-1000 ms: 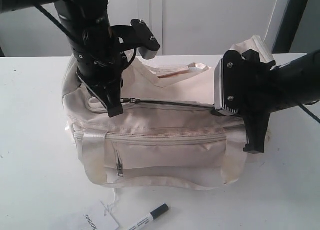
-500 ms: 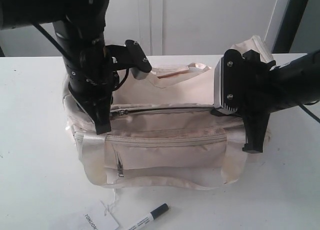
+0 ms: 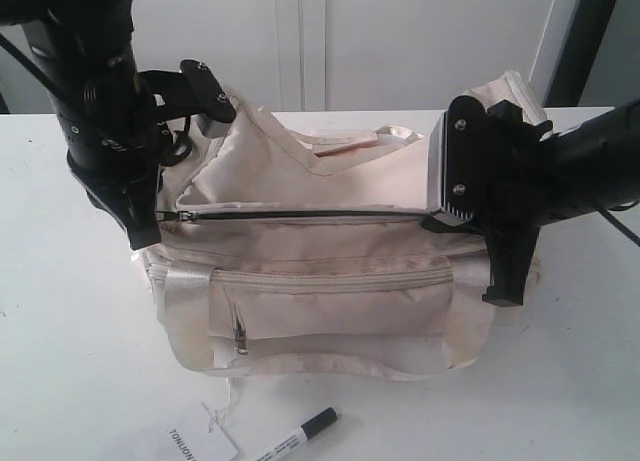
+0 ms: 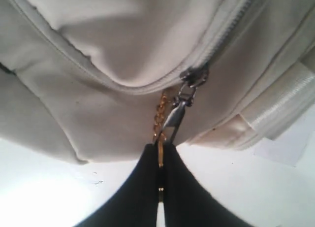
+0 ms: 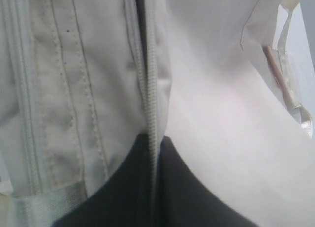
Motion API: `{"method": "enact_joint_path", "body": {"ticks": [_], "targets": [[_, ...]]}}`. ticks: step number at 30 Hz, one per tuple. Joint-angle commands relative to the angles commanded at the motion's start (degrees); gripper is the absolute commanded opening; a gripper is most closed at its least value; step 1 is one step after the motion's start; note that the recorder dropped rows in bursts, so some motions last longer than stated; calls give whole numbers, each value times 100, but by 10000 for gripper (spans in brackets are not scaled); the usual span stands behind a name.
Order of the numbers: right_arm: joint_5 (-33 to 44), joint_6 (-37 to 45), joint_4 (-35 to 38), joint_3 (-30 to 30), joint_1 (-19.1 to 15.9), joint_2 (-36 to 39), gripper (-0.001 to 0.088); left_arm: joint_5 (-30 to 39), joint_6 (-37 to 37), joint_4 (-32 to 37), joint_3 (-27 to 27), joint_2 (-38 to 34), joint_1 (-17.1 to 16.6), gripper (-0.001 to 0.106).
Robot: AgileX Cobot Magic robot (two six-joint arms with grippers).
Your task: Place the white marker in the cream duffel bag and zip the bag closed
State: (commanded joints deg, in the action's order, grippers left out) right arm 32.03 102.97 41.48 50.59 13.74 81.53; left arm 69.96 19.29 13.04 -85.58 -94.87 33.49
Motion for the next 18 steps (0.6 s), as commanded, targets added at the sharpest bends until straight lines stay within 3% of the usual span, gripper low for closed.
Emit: {"method": "enact_joint_path", "body": {"ticks": [18], "targets": [[-40,-40,-13,0,-10,0,0,0,-1,143,0,14,-530,0]]}}
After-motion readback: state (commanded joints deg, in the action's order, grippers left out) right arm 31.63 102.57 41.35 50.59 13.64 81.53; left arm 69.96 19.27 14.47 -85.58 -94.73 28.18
